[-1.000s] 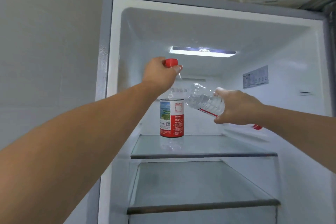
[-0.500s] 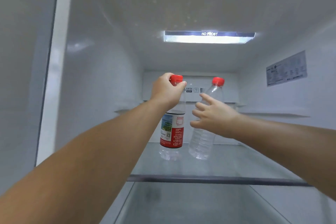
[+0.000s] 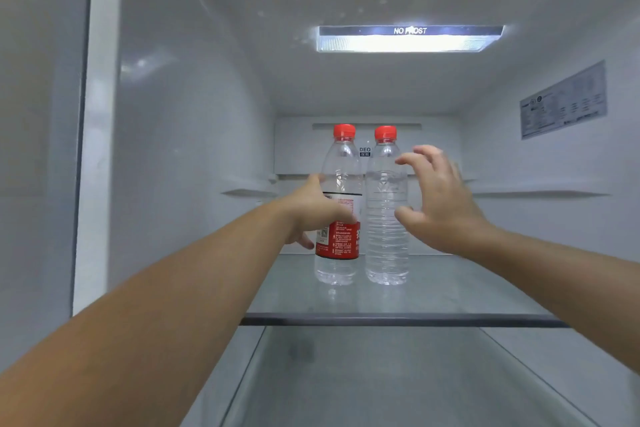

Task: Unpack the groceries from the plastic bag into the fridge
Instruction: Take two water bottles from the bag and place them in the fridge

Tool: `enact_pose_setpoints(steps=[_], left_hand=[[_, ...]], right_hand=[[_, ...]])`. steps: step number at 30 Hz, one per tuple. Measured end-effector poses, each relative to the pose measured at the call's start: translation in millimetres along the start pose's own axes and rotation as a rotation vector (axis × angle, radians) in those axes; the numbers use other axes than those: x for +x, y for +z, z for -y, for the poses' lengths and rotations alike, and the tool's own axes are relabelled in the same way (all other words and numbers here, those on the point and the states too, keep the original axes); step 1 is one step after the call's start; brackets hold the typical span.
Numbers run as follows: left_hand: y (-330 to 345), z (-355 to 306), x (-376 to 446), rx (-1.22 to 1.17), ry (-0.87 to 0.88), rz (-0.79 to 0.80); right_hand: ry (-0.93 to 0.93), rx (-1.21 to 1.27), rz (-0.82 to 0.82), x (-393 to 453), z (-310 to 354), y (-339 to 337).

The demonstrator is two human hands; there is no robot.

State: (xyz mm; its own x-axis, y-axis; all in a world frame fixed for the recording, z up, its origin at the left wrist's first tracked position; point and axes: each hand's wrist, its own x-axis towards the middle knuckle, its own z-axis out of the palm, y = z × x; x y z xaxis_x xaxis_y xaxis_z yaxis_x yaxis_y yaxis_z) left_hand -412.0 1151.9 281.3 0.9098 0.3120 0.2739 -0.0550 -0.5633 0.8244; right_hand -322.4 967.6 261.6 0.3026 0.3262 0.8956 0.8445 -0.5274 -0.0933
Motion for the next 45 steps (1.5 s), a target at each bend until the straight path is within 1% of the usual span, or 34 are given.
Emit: enact_pose_setpoints(steps=[1,2,3,4,5,6,10,16,19,22,24,30,34,38,41,45], left_hand=[[-0.2,0.9,-0.5,0.018,-0.021,0.016],[0.6,1.5,-0.8,0.025,-0.036,0.020],[2.4,2.1,-0.9,0.020,-0.043,0.016],[4.9,2.5,-0.4,0.010,-0.044,0.005],[7.6,2.7,0.0,0.000,-0.042,-0.006],[10.4,3.0,0.8,-0.010,-0.038,-0.014],[27.6,-4.2,4.6,-0.043,-0.012,0.007],[81.8,-31.4,14.6,-0.060,0.033,0.129],[105.0,-42.5,24.4,-0.052,0.036,0.143],[122.3,-51.9,36.1,-0.026,0.042,0.139],[134.0,-57.3,42.6,-0.008,0.053,0.124],[159.3,-67.6,59.2,-0.008,0.071,0.150],[168.8,-66.4,71.8,-0.002,0.097,0.172],[170.8,-65.2,75.2,-0.014,0.121,0.188],[171.6,-63.3,68.6,0.073,0.135,0.179],[159.9,-65.5,46.4,0.321,0.166,0.158]], right_hand=[[0.226,0.154,0.027,-1.3,4.4,0.1],[0.430,0.284,0.106,-1.3,7.7,1.6],[0.577,0.389,0.210,-1.2,10.7,3.4],[0.659,0.477,0.304,-0.9,12.7,5.3],[0.693,0.534,0.368,-1.0,13.0,8.0],[0.699,0.562,0.384,-1.7,12.9,10.0],[0.704,0.516,0.310,-3.3,1.2,3.6],[0.752,0.275,0.207,-15.5,-28.5,-33.3],[0.800,0.131,0.198,-20.4,-38.0,-51.8],[0.801,0.053,0.208,-23.3,-43.8,-62.4],[0.796,0.025,0.224,-24.1,-45.9,-66.0],[0.798,-0.012,0.233,-22.5,-49.9,-66.2],[0.800,-0.081,0.205,-23.5,-56.3,-59.3],[0.793,-0.080,0.183,-24.2,-59.7,-57.7],[0.801,-0.059,0.175,-28.6,-57.8,-62.7],[0.797,-0.048,0.180,-38.9,-49.4,-73.7]])
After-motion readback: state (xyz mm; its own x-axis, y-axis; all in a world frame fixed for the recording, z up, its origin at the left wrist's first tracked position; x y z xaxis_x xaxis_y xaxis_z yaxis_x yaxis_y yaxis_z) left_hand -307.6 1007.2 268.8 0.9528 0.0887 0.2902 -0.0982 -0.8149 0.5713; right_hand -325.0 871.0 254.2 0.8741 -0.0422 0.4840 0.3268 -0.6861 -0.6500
